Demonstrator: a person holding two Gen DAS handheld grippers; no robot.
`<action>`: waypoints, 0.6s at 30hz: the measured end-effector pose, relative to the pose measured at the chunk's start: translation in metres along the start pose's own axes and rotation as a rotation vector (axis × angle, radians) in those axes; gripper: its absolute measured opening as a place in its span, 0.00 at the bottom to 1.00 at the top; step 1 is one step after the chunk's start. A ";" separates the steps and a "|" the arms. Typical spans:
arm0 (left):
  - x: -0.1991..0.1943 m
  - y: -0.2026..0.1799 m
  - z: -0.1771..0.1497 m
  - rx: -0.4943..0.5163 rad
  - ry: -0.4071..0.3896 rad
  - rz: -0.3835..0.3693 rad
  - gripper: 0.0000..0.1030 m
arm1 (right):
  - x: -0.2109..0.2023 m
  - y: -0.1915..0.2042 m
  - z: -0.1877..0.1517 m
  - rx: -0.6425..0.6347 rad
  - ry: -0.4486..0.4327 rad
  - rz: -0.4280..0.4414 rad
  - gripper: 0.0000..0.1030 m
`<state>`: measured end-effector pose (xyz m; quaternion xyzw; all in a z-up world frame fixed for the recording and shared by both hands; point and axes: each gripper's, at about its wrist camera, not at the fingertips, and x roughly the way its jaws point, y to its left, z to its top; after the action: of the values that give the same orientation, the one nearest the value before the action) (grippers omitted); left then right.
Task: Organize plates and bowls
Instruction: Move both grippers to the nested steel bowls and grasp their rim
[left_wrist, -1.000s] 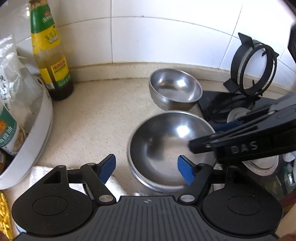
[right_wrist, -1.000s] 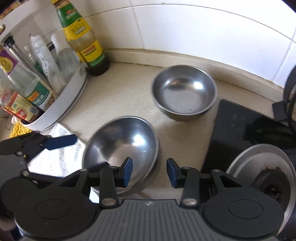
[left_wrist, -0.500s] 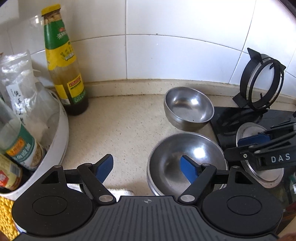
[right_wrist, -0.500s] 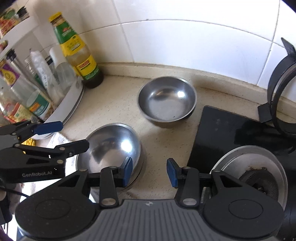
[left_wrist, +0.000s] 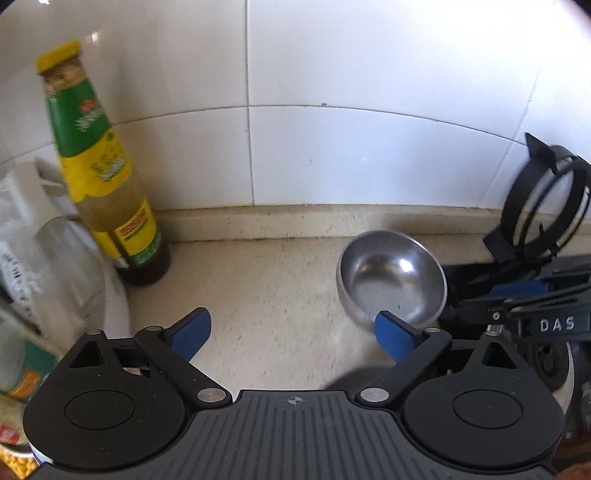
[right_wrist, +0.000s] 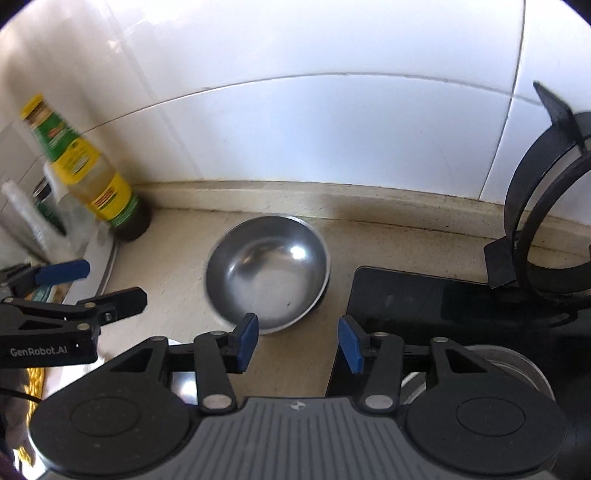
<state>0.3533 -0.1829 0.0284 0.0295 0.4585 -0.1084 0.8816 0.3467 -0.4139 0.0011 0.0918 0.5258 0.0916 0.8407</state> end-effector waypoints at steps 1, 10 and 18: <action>0.007 -0.001 0.004 -0.008 0.012 -0.008 0.95 | 0.005 -0.003 0.003 0.011 0.005 0.003 0.56; 0.062 -0.022 0.022 0.035 0.064 -0.023 0.91 | 0.039 -0.019 0.018 0.065 0.037 0.011 0.56; 0.093 -0.027 0.022 0.075 0.117 -0.037 0.73 | 0.068 -0.017 0.018 0.077 0.092 0.066 0.52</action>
<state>0.4167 -0.2276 -0.0334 0.0603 0.5055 -0.1399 0.8493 0.3931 -0.4147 -0.0544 0.1370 0.5637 0.1031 0.8080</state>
